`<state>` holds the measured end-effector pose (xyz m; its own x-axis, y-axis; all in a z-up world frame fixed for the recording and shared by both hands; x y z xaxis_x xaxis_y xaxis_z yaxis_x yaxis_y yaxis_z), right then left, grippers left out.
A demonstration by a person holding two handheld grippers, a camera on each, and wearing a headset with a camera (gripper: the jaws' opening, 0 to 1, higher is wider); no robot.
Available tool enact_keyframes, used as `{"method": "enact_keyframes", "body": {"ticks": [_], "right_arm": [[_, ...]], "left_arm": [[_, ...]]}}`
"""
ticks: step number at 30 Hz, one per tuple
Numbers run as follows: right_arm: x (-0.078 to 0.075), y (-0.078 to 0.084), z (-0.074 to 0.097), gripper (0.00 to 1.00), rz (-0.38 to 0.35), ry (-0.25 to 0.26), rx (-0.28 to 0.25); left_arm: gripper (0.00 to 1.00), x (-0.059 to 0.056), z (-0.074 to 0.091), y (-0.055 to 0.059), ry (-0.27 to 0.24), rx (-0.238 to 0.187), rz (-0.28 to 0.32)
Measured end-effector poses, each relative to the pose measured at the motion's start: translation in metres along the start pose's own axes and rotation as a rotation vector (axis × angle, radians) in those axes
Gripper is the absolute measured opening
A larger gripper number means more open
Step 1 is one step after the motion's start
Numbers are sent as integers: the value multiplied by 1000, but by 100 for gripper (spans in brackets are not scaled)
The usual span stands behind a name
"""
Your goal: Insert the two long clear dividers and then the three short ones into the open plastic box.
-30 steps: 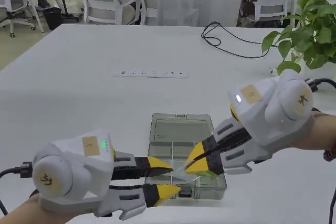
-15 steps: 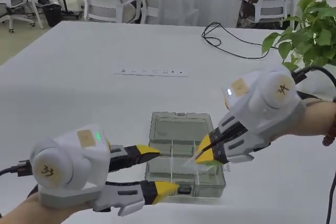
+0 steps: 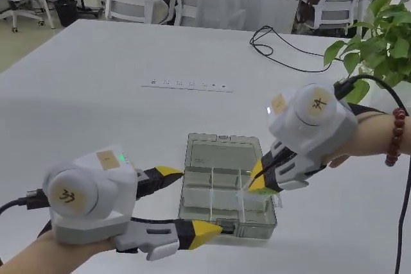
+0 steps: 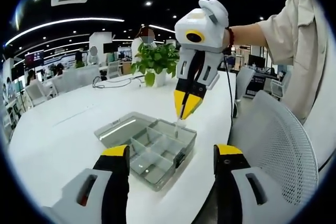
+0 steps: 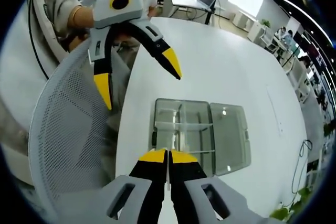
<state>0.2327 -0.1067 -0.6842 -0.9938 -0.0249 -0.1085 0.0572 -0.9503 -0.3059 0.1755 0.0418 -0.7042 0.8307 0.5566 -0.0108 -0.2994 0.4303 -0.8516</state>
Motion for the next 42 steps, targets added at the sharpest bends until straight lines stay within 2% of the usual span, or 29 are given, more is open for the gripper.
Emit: {"method": "enact_keyframes", "body": {"ticks": [6, 14, 17, 29, 34, 42], "right_arm": [[-8, 3, -6, 2, -6, -6, 58], [-16, 8, -12, 2, -6, -11, 118], [-19, 9, -15, 2, -8, -7, 135], [-28, 14, -21, 2, -27, -2, 152], [-28, 15, -23, 2, -25, -15, 157], [-31, 16, -28, 2, -23, -26, 161]], "left_arm": [[77, 2, -2, 2, -13, 14, 24], [83, 3, -3, 2, -18, 21, 28], [84, 2, -3, 1, -9, 12, 29], [87, 2, -5, 1, -3, 10, 32], [87, 3, -5, 1, -5, 10, 36], [86, 5, -4, 5, -7, 27, 32]]}}
Point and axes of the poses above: the centre of the closed fingertips' face, and the gripper's own axes: z roughly backward along the fingers, x roughly to its left, y roughly out of its underside, the point moved 7 cm from there along z, roughly backward along the fingers, and after that the axes turned 11 degrees about x, right-handed, at the moved point
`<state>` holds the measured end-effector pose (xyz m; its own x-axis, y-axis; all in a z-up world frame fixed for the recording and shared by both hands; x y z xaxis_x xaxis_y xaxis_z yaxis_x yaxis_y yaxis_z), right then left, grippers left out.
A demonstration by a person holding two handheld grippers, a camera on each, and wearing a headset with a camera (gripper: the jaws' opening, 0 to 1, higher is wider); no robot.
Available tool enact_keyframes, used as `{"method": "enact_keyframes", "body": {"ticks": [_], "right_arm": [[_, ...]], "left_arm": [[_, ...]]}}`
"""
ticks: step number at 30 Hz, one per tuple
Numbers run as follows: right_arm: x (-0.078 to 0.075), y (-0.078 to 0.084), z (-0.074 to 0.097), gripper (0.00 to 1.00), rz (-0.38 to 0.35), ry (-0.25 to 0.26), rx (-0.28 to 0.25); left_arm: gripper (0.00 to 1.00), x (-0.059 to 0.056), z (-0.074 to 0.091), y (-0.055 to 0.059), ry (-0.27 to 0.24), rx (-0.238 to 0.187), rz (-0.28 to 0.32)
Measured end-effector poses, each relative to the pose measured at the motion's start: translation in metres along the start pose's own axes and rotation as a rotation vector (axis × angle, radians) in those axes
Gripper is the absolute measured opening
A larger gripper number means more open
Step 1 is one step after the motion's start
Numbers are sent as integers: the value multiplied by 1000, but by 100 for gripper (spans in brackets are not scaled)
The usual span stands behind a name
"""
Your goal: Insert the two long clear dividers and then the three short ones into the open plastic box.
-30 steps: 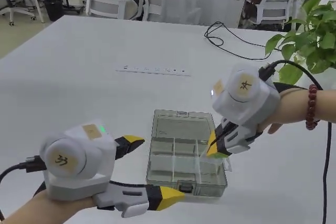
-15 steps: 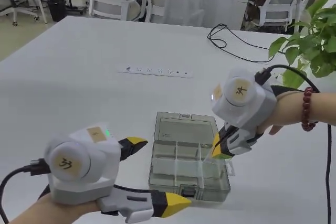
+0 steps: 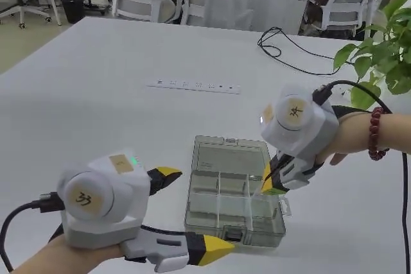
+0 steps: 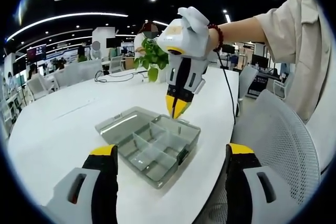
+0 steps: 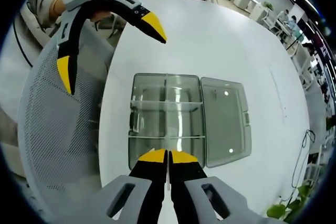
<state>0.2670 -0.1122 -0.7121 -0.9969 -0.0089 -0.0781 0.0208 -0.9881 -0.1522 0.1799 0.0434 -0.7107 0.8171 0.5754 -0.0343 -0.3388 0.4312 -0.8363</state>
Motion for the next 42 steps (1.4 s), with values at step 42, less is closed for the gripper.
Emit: {"method": "enact_keyframes", "body": {"ticks": [42], "right_arm": [[-5, -7, -41, 2, -12, -110, 123]], "left_arm": [[82, 0, 4, -4, -15, 1, 5]]}}
Point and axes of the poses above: the centre of the closed fingertips' face, and the gripper's own axes: z roughly backward along the fingers, x roughly to its left, y roughly out of its underside, the point moved 7 cm from there along z, roughly backward along the fingers, and after that the axes turned 11 degrees about x, right-handed, at the moved point
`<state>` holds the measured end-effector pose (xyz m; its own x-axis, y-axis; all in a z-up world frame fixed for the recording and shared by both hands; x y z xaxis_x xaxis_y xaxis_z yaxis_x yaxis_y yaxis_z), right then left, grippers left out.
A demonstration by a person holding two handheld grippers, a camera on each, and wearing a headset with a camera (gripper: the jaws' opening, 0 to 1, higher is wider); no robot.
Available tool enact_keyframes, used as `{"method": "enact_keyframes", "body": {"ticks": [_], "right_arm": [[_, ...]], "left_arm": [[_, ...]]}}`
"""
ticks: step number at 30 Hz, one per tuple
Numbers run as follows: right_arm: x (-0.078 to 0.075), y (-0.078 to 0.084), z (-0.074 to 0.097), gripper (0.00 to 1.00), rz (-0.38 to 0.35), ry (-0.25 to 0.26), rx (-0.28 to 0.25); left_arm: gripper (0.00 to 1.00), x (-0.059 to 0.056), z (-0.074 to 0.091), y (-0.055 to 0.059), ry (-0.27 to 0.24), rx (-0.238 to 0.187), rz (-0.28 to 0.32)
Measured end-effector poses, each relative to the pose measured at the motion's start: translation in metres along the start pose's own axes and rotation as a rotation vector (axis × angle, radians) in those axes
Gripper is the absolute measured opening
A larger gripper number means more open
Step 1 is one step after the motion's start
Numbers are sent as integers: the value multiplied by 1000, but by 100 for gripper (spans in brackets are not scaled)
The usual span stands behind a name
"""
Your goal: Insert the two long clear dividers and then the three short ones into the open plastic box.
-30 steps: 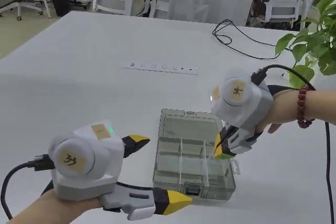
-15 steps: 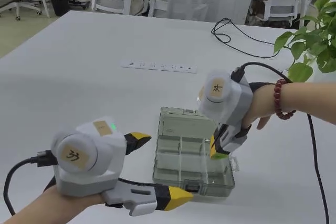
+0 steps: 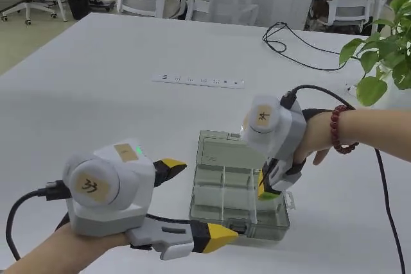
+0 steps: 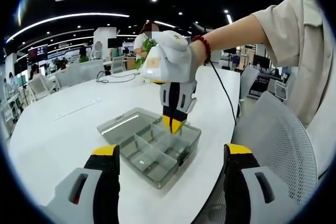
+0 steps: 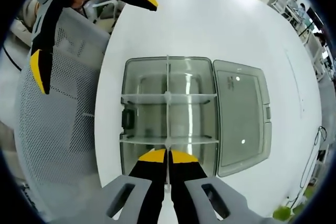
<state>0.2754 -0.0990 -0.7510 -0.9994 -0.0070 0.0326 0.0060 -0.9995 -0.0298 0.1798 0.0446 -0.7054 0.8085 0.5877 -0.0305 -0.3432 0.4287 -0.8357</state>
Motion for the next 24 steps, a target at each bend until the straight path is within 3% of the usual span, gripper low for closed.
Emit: {"method": "enact_keyframes", "body": {"ticks": [8, 24], "right_arm": [[-1, 2, -12, 2, -27, -12, -5], [0, 3, -12, 3, -41, -3, -39]], "left_arm": [[81, 0, 0, 3, -10, 11, 7], [78, 5, -5, 4, -15, 28, 26]]}}
Point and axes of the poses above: the centre of the closed fingertips' face, and the gripper's own axes: z roughly backward along the fingers, x roughly to its left, y roughly out of its underside, the point moved 7 cm from there along z, roughly backward along the fingers, and after that the axes turned 11 degrees about x, right-handed, at the moved point
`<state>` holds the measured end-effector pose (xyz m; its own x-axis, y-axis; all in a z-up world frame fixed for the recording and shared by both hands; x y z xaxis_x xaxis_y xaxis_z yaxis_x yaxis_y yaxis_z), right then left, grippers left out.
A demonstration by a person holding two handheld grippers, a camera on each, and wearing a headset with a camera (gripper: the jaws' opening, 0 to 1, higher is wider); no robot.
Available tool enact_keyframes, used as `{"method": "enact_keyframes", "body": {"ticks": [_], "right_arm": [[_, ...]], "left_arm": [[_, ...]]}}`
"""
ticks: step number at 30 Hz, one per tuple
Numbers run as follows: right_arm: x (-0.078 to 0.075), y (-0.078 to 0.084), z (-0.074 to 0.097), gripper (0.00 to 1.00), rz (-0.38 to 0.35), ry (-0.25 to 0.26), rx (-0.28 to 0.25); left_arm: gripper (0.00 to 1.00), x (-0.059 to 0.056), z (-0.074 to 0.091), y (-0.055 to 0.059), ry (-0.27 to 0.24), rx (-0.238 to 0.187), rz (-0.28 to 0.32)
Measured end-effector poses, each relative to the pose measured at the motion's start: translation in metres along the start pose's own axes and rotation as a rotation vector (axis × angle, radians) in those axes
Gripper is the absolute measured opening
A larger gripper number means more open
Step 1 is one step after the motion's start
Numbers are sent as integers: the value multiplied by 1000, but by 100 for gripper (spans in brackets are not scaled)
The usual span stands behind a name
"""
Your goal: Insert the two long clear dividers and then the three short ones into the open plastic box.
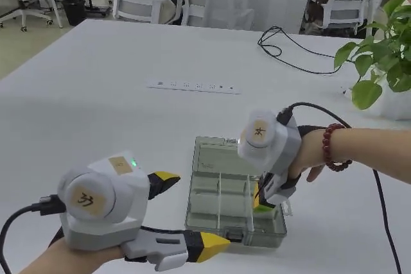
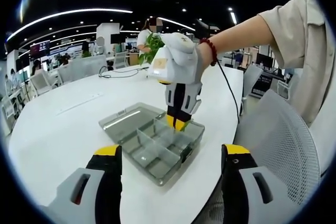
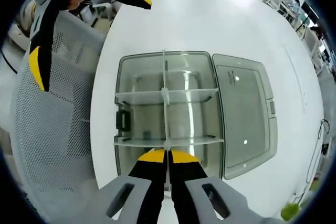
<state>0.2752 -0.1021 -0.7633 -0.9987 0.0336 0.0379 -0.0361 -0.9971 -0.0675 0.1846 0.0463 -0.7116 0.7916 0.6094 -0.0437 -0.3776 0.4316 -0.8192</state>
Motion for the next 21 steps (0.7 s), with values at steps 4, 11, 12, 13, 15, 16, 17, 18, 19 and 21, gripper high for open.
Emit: {"method": "enact_keyframes", "body": {"ticks": [4, 11, 12, 13, 15, 16, 17, 18, 19, 21], "right_arm": [[1, 0, -1, 3, -13, 2, -15], [4, -2, 0, 11, -1, 24, -56], [3, 0, 2, 13, -15, 31, -70], [3, 0, 4, 15, -31, 32, -81], [4, 3, 7, 18, -57, 33, -111], [5, 5, 10, 20, -70, 40, -130], [5, 6, 12, 21, -83, 46, -145], [6, 7, 15, 22, -103, 53, -164], [7, 8, 17, 24, -127, 60, -178], [9, 11, 22, 28, -157, 76, -197]], "left_arm": [[79, 1, 1, -2, -5, -7, 8], [80, 1, 1, -1, -7, 1, 7], [81, 1, 2, -1, -9, 3, 5], [81, 1, 2, -2, -10, 2, 5], [81, 1, 3, -3, -11, -5, 9], [81, 2, 3, -3, -13, -8, 11], [82, 2, 4, -3, -15, -8, 9], [82, 3, 5, -3, -20, 0, 3], [83, 3, 6, -3, -24, 5, 1], [83, 5, 7, -3, -31, 10, 5]]}}
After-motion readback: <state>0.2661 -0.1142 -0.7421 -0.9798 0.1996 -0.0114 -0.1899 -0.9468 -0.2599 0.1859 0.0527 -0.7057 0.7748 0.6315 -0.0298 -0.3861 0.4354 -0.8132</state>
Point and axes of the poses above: the centre of the closed fingertips' face, and the gripper's own axes: z roughly backward along the fingers, x roughly to its left, y roughly out of its underside, the point moved 7 cm from there along z, roughly backward along the fingers, and after that the axes turned 11 degrees about x, right-handed, at the moved point
